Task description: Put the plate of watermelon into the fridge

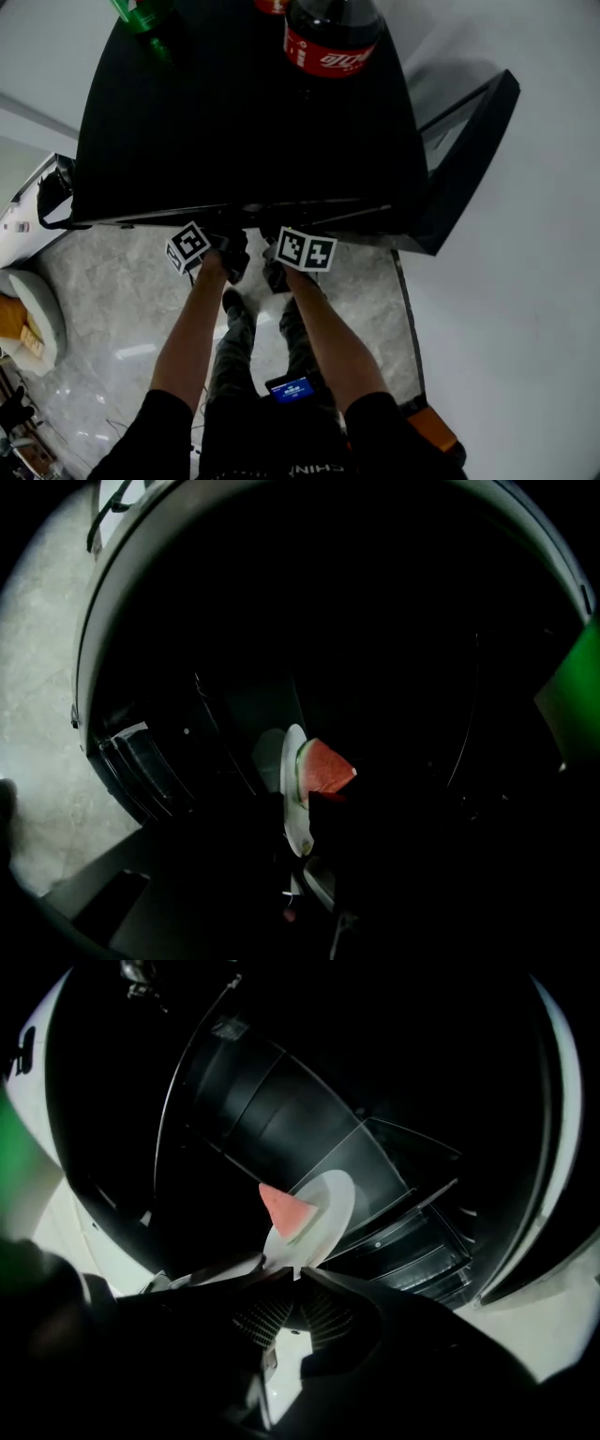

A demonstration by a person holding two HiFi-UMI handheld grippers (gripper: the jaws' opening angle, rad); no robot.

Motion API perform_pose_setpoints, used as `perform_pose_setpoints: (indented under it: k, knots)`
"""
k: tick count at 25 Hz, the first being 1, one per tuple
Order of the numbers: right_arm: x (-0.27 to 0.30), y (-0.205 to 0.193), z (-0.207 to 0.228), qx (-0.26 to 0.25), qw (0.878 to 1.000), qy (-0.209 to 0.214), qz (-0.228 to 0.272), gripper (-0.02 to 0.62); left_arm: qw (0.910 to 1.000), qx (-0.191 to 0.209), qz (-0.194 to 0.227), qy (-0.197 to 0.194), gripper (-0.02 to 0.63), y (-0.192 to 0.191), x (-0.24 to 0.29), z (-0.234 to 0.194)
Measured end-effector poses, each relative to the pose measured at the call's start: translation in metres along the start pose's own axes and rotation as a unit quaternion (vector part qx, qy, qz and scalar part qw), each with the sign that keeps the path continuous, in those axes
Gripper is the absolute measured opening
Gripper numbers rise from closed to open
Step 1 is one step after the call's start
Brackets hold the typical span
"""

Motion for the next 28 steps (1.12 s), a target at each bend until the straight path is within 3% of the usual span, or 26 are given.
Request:
perform_pose_setpoints:
  k: [5, 8, 10, 12, 15, 17, 19, 23, 28]
  knots:
    - [-0.001, 0.002, 0.003, 0.013, 1.000, -0.003, 0.007, 0.034, 0.9983, 0.046, -0.033, 0.017, 0.129, -0.004, -0.008, 0.003]
    - [-0.001, 0.003, 0.003, 0.016, 1.000, -0.003, 0.010, 0.033, 0.9944, 0.093, -0.038, 0.033, 0.133, -0.007, -0.017, 0.002]
    - [-0.002, 0.003, 0.003, 0.013, 1.000, -0.003, 0.010, 0.034, 0.9868, 0.147, -0.041, 0.054, 0.133, -0.011, -0.022, 0.004]
    - [-0.002, 0.005, 0.003, 0.001, 1.000, -0.003, 0.010, 0.034, 0.9637, 0.249, -0.042, 0.085, 0.132, -0.015, -0.022, 0.006]
    - [-0.001, 0.008, 0.002, -0.044, 0.999, -0.013, -0.003, 0.034, 0.9144, 0.385, -0.042, 0.118, 0.069, -0.018, -0.015, 0.006]
    - [0.000, 0.008, 0.001, -0.095, 0.995, -0.026, -0.019, 0.033, 0.8851, 0.446, -0.047, 0.125, 0.044, -0.019, -0.009, 0.009]
    - [0.000, 0.007, 0.000, -0.141, 0.989, -0.039, -0.032, 0.033, 0.8641, 0.482, -0.052, 0.135, 0.041, -0.020, -0.004, 0.010]
    - [0.004, 0.011, 0.000, -0.198, 0.977, -0.059, -0.045, 0.034, 0.8486, 0.505, -0.054, 0.148, 0.032, -0.018, 0.002, 0.011]
    - [0.010, 0.021, 0.002, -0.224, 0.971, -0.073, -0.046, 0.034, 0.8396, 0.518, -0.059, 0.154, 0.029, -0.014, 0.012, 0.014]
Point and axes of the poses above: the fingertips, and each gripper's own axes: x forward along the fingers, z to its right, y out of its top, the point moved 3 cm from there along -x, backward along the fingers, and after that the axes turned 7 degrees about y, right-handed, at the moved point
